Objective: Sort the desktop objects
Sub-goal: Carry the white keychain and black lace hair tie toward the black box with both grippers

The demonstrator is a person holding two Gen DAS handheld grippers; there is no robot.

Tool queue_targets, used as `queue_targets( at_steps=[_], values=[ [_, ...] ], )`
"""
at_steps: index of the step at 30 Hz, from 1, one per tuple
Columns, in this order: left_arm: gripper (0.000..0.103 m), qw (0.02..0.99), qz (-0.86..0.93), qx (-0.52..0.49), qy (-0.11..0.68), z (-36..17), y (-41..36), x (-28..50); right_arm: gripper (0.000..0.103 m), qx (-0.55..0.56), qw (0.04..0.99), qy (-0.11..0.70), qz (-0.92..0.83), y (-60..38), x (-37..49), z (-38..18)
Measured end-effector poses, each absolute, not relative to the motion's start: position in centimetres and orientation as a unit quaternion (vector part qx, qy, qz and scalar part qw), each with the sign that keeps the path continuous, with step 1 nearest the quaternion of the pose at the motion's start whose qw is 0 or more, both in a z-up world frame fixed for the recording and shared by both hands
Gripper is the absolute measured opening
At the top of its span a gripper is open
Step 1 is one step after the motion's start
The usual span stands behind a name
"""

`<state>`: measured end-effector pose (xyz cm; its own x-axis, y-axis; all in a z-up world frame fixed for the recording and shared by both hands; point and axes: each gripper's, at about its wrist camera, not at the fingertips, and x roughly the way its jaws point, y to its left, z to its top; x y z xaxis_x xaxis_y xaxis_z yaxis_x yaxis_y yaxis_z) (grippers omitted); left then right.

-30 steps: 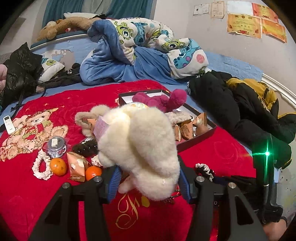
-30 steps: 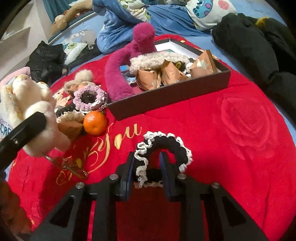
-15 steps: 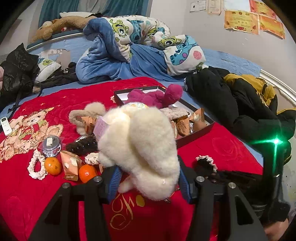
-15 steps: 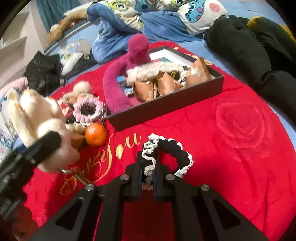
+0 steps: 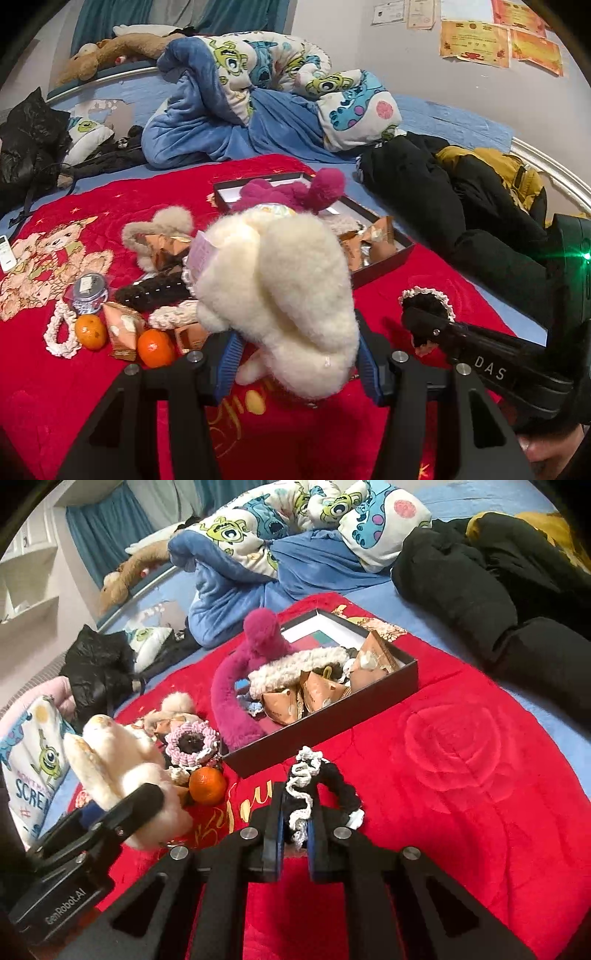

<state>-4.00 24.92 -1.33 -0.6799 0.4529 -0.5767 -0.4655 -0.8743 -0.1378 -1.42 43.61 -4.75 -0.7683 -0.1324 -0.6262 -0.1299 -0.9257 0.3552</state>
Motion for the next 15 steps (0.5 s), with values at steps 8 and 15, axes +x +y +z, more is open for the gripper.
queue_targets(
  at_steps=[8, 15],
  values=[
    [0.056, 0.268, 0.914, -0.305, 0.022, -1.1, 27.3, -3.1, 0.011, 0.326, 0.016, -0.212, -0.921, 44.6, -1.0, -4.2],
    [0.056, 0.272, 0.916, -0.295, 0.015, -0.2, 27.9, -3.5, 0.011, 0.302, 0.026, -0.218, -0.928, 44.8, -1.2, -2.9]
  ],
)
